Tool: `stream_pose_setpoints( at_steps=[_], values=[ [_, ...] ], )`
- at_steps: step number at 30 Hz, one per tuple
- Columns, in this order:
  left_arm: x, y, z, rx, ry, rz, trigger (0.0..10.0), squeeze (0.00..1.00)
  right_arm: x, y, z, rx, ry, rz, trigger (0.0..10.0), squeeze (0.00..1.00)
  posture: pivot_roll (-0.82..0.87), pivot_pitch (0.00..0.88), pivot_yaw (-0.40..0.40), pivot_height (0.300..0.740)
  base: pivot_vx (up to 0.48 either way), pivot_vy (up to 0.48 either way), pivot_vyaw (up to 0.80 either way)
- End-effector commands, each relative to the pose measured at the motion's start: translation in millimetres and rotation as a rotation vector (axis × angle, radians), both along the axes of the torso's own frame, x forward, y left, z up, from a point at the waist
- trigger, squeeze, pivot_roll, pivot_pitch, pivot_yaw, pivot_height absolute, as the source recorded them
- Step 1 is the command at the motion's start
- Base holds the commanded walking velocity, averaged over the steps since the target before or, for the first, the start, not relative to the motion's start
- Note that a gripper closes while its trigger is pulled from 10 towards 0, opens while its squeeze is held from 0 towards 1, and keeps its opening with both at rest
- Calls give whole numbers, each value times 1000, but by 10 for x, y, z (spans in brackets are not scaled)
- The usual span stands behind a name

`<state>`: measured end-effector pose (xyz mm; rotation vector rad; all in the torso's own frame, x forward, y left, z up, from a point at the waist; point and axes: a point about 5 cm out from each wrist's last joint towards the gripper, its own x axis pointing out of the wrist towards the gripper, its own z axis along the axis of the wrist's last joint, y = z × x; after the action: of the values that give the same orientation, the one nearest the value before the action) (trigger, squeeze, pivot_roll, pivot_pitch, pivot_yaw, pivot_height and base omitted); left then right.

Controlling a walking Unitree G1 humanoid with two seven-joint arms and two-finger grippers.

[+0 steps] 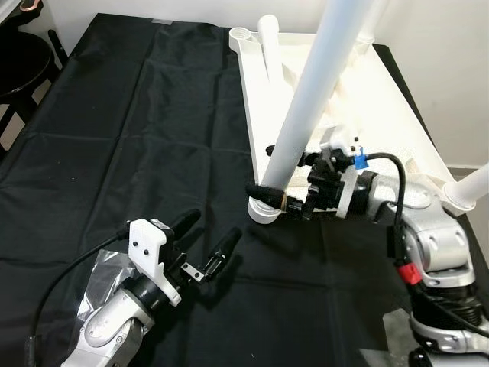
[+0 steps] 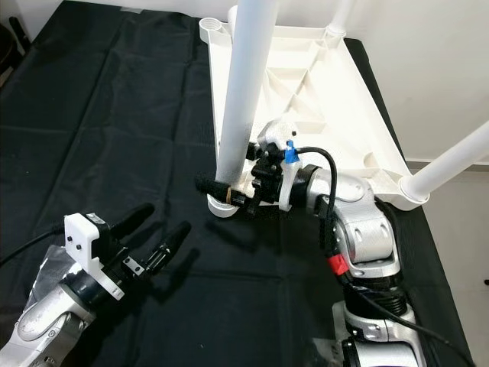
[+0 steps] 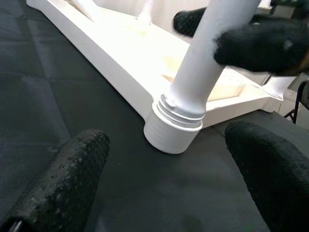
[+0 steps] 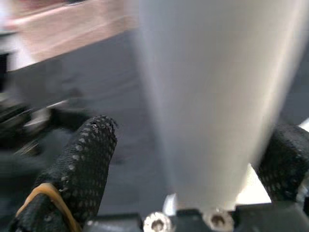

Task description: Building children table

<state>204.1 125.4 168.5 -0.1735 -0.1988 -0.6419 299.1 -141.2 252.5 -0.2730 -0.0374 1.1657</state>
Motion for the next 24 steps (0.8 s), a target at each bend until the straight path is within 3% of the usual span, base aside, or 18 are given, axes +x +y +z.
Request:
stream_pose_setpoints(
  at_steps=[1,3,4,5,6,8,9,19,24],
  values=[
    [-48,-10,-7,-1,15,-11,10000,0,10,-37,15,-20,-2,71,10000,1000,47,288,-89,740,0,0,0],
    [-59,-8,-3,0,16,-12,10000,0,43,-54,26,-57,17,169,10000,1000,51,290,-87,740,0,0,0],
    [-64,-9,-1,1,17,-12,10000,0,104,-48,46,-65,-5,167,10000,0,60,295,-88,740,0,0,0],
    [-69,-8,0,2,18,-12,10000,0,161,-34,80,-57,-29,153,10000,0,61,295,-88,740,0,0,0],
    [-73,-8,1,3,19,-11,10000,0,229,-25,122,-48,-59,135,6980,0,63,295,-88,740,0,0,0],
    [-75,-8,2,4,19,-11,10000,0,271,-20,150,-41,-77,125,6980,0,63,295,-88,740,0,0,0],
    [-81,-9,5,4,19,-10,10000,0,304,-30,179,-29,-87,128,0,0,71,301,-88,740,0,0,0],
    [-85,-4,12,3,24,-7,10000,0,268,-131,191,-32,-81,179,0,0,59,306,-88,740,0,0,0],
    [-64,-2,9,2,23,-6,10000,0,196,-79,61,-27,-75,119,0,0,51,299,-93,740,0,0,0]
  ],
)
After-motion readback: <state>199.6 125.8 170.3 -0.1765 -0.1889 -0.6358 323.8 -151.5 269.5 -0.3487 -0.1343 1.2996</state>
